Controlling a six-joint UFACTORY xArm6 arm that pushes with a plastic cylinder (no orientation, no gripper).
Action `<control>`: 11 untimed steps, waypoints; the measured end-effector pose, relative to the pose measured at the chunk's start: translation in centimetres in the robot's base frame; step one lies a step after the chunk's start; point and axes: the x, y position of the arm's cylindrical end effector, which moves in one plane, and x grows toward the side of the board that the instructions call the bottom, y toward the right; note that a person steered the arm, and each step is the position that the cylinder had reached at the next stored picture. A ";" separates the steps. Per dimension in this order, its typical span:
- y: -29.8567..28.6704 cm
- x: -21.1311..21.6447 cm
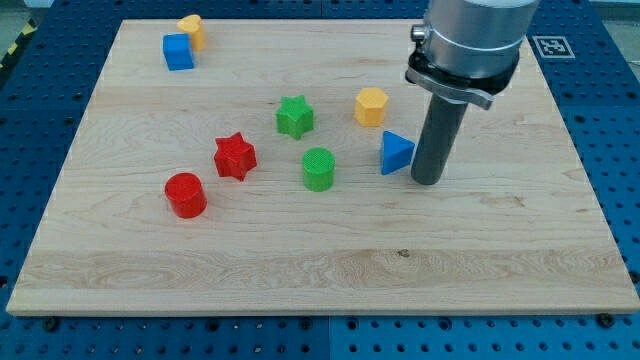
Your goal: Slide blue cube towards green star
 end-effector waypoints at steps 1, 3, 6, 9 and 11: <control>-0.5 -0.5; -2.5 -2.0; 7.5 -3.0; -1.9 -16.1; -18.5 -15.7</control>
